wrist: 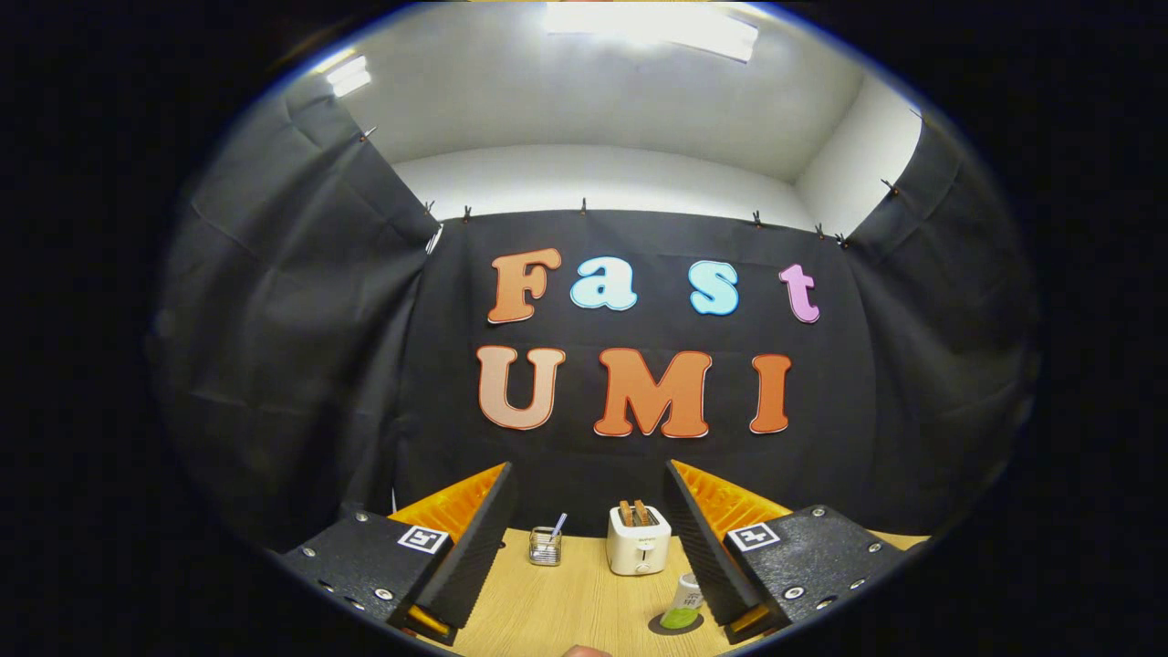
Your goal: Take the bottle from table, then pour the juice into the cup, finally place the bottle on the coaster
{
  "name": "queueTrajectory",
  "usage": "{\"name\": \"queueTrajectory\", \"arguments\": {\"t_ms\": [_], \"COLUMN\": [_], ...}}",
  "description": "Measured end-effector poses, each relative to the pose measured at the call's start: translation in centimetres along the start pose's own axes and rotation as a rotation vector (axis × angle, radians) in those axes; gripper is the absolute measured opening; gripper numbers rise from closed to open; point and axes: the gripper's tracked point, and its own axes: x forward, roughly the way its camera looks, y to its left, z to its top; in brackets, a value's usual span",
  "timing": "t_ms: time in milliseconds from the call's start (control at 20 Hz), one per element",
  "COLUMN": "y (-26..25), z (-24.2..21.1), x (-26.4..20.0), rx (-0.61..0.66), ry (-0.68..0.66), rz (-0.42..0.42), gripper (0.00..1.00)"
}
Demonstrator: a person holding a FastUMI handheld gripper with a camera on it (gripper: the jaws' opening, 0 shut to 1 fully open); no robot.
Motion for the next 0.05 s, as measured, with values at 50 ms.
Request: {"name": "queueTrajectory", "arguments": {"t_ms": [50], "y": [0.06], "z": [-0.06], "x": [-0.06], "rx": [0.002], "ry": [0.002], "rz": [0.004], "gripper": [0.95]}}
